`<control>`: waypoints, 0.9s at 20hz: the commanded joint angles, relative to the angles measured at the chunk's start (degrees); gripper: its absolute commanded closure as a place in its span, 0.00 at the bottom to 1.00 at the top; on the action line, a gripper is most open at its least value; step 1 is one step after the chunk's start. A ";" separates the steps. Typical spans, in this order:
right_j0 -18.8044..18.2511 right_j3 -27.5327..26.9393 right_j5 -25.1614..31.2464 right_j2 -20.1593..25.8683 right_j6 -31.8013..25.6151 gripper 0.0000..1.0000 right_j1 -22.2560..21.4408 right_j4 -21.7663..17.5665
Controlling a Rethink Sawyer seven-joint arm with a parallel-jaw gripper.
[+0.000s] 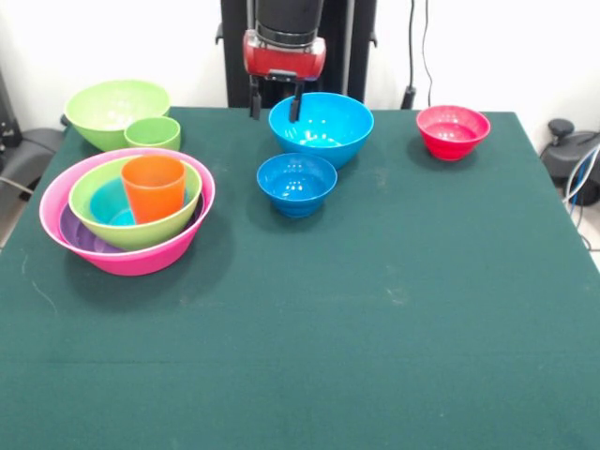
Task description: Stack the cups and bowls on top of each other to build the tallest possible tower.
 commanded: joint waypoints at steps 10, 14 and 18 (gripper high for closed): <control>5.12 1.08 -6.17 0.54 10.98 0.00 3.49 7.75; 4.75 -0.21 -6.36 1.47 9.69 0.00 3.67 8.05; 4.69 -0.11 -4.81 2.48 8.41 0.00 1.99 8.53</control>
